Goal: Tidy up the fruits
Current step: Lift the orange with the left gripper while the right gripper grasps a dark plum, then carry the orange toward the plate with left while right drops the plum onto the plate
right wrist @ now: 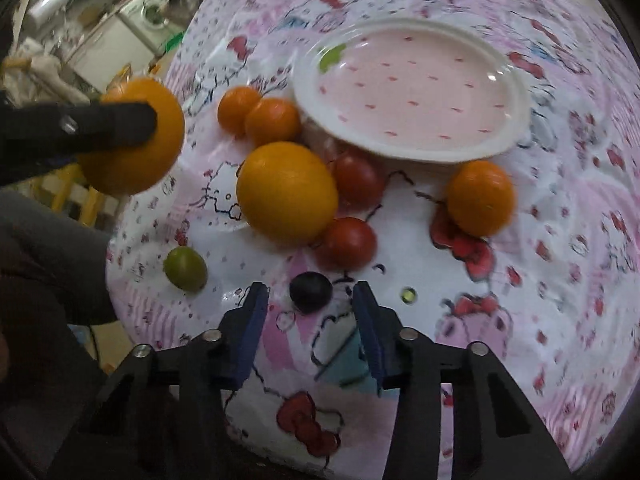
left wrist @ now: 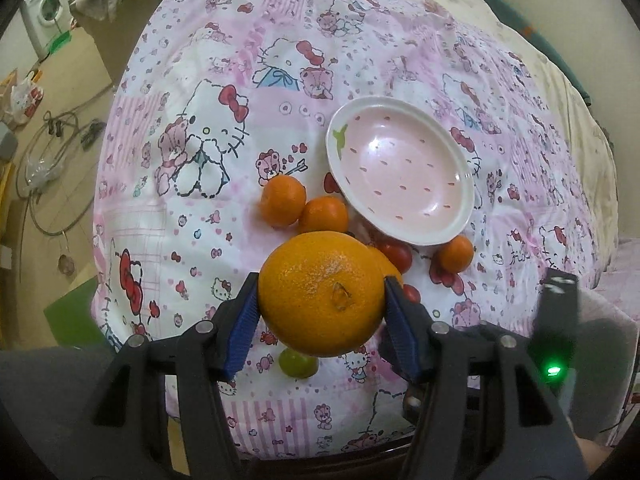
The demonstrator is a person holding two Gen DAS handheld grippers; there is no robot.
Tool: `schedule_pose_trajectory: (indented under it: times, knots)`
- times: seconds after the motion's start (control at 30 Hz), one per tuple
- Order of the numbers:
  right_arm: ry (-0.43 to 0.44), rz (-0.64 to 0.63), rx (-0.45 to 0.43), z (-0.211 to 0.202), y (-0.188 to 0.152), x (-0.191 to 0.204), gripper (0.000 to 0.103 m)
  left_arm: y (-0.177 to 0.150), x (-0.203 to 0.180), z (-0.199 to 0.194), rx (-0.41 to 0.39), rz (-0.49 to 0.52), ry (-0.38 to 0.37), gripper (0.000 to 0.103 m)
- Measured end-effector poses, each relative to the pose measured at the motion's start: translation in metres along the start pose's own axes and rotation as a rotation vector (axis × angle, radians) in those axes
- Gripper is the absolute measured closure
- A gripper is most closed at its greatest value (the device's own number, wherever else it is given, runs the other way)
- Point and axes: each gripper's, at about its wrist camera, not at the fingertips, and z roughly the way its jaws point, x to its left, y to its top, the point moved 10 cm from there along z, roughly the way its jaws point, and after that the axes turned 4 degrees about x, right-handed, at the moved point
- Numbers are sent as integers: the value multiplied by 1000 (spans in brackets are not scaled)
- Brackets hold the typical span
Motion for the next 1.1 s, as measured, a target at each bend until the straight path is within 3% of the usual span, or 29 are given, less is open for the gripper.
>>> schedule_pose_trajectory:
  times: [0.1,0.17,0.57,0.87,1.1]
  knots:
    - [-23,-14,15,10,2,0,66,0,0,0,1,-3,-4,48]
    - [-44,-27,15,11,3,-2,78,0,1,1,0,-2,-2,48]
    - [35,37,-35,-18,0,-3,79,-2,2,4,2,8,24,48]
    - [34,95,-177,-80,18,-34,79,2,-5,0,-13,39,44,48]
    - [58,142,-271,-117,48,-65,79,29,-17,-8,-24,71,46,48]
